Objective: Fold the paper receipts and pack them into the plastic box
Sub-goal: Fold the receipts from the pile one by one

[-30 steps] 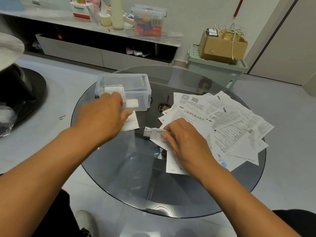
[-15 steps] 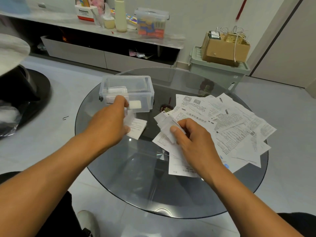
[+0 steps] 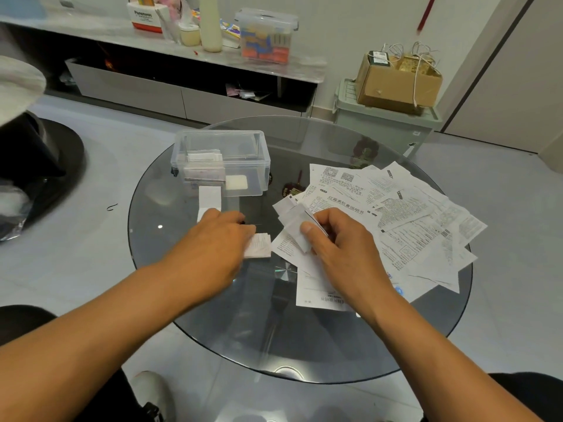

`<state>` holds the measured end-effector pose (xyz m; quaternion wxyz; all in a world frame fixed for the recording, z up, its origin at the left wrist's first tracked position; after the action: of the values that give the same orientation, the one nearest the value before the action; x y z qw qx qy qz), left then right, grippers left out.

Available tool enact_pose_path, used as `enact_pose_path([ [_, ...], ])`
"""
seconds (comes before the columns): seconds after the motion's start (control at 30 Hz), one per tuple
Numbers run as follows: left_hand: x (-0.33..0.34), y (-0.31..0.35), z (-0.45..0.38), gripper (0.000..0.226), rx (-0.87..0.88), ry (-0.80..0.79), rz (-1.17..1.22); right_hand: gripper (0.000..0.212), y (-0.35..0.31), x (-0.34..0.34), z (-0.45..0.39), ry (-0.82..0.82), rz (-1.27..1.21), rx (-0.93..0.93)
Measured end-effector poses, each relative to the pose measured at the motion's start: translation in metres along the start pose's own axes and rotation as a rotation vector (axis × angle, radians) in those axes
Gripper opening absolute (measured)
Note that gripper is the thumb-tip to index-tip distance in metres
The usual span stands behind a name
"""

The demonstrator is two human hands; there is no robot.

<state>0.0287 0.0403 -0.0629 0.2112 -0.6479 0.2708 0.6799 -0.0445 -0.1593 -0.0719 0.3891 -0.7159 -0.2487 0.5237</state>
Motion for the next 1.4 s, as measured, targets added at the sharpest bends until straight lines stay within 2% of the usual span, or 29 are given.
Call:
enact_pose_path([
  [0.1, -0.012, -0.009, -0.004, 0.035, -0.242, -0.081, 0.172, 0.017, -0.001, 0.002, 0.000, -0.003, -0.033, 0.004],
  [0.27, -0.021, -0.007, -0.003, 0.025, -0.391, -0.170, 0.386, 0.013, -0.007, 0.005, -0.001, -0.027, -0.165, 0.009],
  [0.4, -0.015, -0.008, -0.006, 0.022, -0.377, -0.075, 0.653, 0.008, -0.010, 0.004, 0.000, -0.122, -0.209, -0.046],
  [0.53, -0.024, -0.006, -0.013, 0.018, -0.259, 0.041, 0.754, 0.008, -0.012, 0.005, 0.001, -0.188, 0.087, -0.279],
  [0.6, -0.031, -0.006, -0.012, 0.024, -0.193, -0.037, 0.778, 0.006, -0.013, 0.004, 0.002, -0.171, 0.147, -0.339],
  [0.7, -0.036, -0.007, -0.006, 0.036, -0.125, -0.242, 0.862, 0.006, -0.012, 0.004, 0.003, -0.161, 0.283, -0.393],
  [0.77, -0.035, -0.006, -0.005, 0.026, -0.111, -0.229, 0.809, 0.008, -0.014, 0.007, 0.006, -0.133, 0.383, -0.446],
  [0.83, -0.032, -0.003, -0.007, 0.005, -0.103, -0.133, 0.697, 0.007, -0.019, 0.009, 0.009, -0.119, 0.366, -0.452],
  [0.93, -0.023, 0.002, -0.007, 0.011, -0.052, -0.108, 0.555, 0.045, -0.021, 0.016, 0.009, -0.225, 0.354, -0.369],
  [1.0, -0.018, 0.011, -0.004, 0.014, 0.024, -0.143, 0.469, 0.053, -0.019, 0.024, 0.009, -0.271, 0.534, -0.419],
  [1.07, -0.012, 0.018, 0.001, 0.017, 0.026, -0.213, 0.356, 0.058, -0.017, 0.032, 0.011, -0.311, 0.638, -0.430],
  [1.13, -0.011, 0.020, 0.004, 0.028, -0.038, -0.256, 0.307, 0.056, -0.015, 0.034, 0.012, -0.324, 0.618, -0.407],
  [1.17, -0.013, 0.017, 0.005, 0.036, -0.086, -0.258, 0.342, 0.047, -0.015, 0.034, 0.012, -0.313, 0.596, -0.412],
  [1.23, -0.024, 0.001, 0.000, 0.052, -0.240, -0.173, 0.492, 0.020, -0.017, 0.030, 0.009, -0.282, 0.582, -0.388],
  [1.27, -0.030, -0.011, -0.003, 0.055, -0.325, -0.084, 0.539, 0.017, -0.019, 0.028, 0.007, -0.286, 0.582, -0.351],
  [1.33, -0.039, -0.034, -0.004, 0.045, -0.495, 0.057, 0.480, 0.024, -0.021, 0.027, 0.006, -0.323, 0.600, -0.303],
  [1.4, -0.037, -0.051, -0.003, 0.050, -0.604, 0.055, 0.413, 0.024, -0.024, 0.027, 0.007, -0.344, 0.618, -0.303],
])
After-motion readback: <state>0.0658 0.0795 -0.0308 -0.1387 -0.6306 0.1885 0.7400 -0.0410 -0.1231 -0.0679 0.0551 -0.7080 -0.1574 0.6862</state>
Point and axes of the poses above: each hand's wrist, its own z-axis away from the middle knuckle, its own x-axis out of the palm, y = z × x, the point moved 2 cm from there along -z, towards the middle knuckle, and after that the axes turned 3 degrees about -x, right-handed, at the moved point
